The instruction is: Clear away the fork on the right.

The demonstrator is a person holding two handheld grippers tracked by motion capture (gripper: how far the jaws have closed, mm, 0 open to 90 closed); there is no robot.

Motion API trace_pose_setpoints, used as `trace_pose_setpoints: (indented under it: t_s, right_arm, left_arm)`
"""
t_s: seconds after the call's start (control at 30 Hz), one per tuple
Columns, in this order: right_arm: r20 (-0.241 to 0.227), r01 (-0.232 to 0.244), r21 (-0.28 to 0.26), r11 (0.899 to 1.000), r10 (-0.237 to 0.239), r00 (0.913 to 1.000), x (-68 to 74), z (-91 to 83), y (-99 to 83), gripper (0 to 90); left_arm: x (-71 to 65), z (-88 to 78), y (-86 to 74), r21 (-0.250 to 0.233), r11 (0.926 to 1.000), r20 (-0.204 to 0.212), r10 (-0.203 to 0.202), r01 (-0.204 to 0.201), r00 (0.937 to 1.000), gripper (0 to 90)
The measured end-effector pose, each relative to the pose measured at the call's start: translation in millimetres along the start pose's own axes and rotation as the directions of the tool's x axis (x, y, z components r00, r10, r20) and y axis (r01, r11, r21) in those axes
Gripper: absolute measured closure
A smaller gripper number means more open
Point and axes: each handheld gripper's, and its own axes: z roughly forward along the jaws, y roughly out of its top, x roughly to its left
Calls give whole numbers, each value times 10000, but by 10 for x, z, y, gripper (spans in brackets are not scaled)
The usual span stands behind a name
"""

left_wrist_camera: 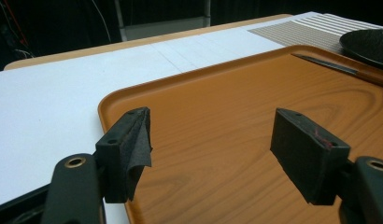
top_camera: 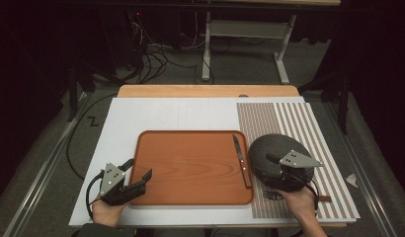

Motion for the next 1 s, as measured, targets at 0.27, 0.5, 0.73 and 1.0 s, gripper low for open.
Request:
trace_pose_setpoints:
  t_s: [0.27, 0.5, 0.73, 1.0]
  right_arm:
    - [254, -73, -247, 9997, 79, 9996, -82, -115, -65, 382]
    - [519, -201, -382, 9991, 220, 9984, -158, -232, -122, 384]
    - [569, -257, -346, 9991, 276, 9980, -205, -290, -169, 382]
    - [631, -388, -204, 9990, 400, 9972, -284, -364, -216, 378]
  left_arm:
    - [-3, 10, 5, 18, 10000, 33, 32, -32, 10000, 289]
    - [-7, 22, 10, 5, 10000, 105, 26, -26, 9999, 289]
    - [-8, 14, 10, -2, 10000, 47, 17, -16, 10000, 289]
    - [-5, 21, 10, 15, 10000, 20, 14, -14, 10000, 289]
